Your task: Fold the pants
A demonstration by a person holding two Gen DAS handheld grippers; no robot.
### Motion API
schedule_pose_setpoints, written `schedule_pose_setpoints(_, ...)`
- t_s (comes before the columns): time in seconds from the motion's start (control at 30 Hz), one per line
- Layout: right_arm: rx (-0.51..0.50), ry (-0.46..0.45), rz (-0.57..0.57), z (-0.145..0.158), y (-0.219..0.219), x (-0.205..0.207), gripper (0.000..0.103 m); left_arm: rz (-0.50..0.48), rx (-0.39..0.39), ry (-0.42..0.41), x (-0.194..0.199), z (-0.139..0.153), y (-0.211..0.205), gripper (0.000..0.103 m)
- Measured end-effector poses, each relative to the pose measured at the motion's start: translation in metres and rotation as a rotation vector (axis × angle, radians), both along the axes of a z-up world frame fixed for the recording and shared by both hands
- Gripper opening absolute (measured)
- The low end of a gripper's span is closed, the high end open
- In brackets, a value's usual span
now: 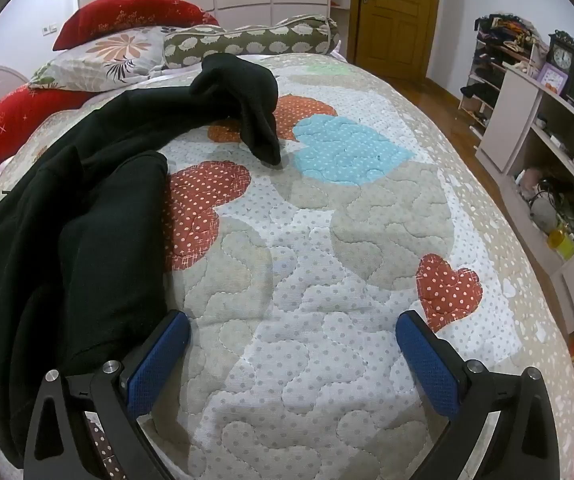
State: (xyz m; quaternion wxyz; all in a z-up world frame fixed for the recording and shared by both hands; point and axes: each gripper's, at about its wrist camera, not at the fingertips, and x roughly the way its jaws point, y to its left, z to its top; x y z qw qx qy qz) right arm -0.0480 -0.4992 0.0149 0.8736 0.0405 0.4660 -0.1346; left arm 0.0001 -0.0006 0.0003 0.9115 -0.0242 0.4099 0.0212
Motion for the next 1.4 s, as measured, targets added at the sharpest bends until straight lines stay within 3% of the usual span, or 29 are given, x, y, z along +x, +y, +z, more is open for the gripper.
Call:
schedule_pose_setpoints(0.2,0.004,-0.002,0.000,0.000,-0.001,0.000,0.103,-0.012,0.015,0.023,-0.006,0.002,-0.002,0.083)
schedule_pose_setpoints(0.27,0.004,-0.002,0.000,0.000,0.000,0.000,0.103,-0.057,0.000,0.040,-0.009,0.007,0.001,0.082)
schedule_pose_setpoints(0.33,0.003,0.000,0.000,0.000,0.000,0.000,0.103,-0.042,-0.035,0.035,-0.020,0.015,0.007,0.082)
schedule_pose_setpoints(0.43,0.002,0.000,0.000,0.000,0.000,0.000,0.103,0.023,-0.047,-0.001,-0.039,0.031,0.016,0.082)
schedule_pose_setpoints(0.53,0.004,-0.001,0.000,0.000,0.000,0.000,0.103,0.039,-0.003,-0.042,-0.053,0.052,0.012,0.082)
schedule_pose_setpoints(0.67,0.004,-0.001,0.000,0.000,-0.001,0.000,0.103,0.014,0.057,-0.097,-0.067,0.078,0.000,0.082)
schedule_pose_setpoints(0.83,0.003,0.000,0.000,0.000,-0.001,0.000,0.103,-0.053,0.025,-0.147,-0.078,0.103,-0.022,0.082)
schedule_pose_setpoints(1.2,-0.001,0.004,0.001,0.000,0.002,0.000,0.103,-0.112,-0.018,-0.085,-0.074,0.079,-0.051,0.082)
schedule_pose_setpoints(1.4,0.101,-0.054,-0.022,0.016,-0.009,-0.020,0.103,-0.118,-0.026,-0.076,-0.077,0.077,-0.053,0.082)
